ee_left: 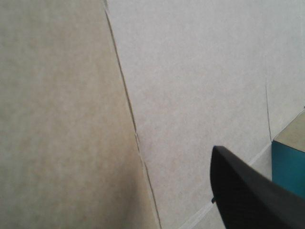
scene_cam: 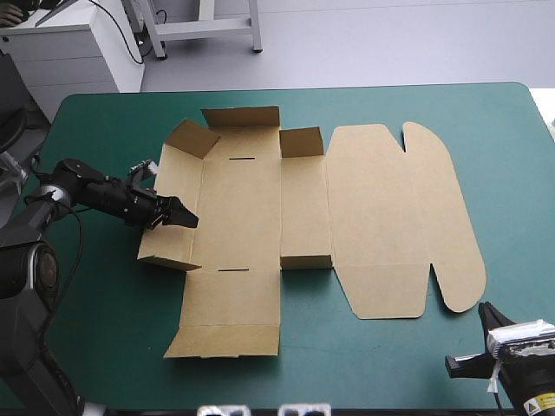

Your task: Fold the box

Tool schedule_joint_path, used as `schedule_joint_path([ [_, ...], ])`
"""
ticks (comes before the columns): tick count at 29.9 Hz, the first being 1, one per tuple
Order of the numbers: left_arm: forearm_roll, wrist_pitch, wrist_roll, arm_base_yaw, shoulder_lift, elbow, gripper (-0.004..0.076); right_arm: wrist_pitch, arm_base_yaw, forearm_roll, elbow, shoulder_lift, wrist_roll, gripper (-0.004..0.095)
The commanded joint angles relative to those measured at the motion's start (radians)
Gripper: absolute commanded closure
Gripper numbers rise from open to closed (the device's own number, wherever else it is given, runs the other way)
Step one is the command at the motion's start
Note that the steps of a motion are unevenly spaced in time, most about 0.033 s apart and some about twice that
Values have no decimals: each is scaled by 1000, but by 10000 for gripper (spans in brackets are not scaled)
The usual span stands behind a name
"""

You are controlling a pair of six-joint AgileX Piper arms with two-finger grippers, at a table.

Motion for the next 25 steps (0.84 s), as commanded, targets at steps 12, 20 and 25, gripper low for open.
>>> schedule_joint_path([
  [12, 91, 98, -92, -7, -41, -29, 621, -77, 4, 2, -22, 15, -4, 928],
  [20, 93, 98, -84, -6, -47, -80, 732, -77, 4, 2, -22, 15, -4, 928],
  [25, 192, 98, -84, -57, -82, -267, 732, -77, 4, 2, -22, 15, -4, 928],
])
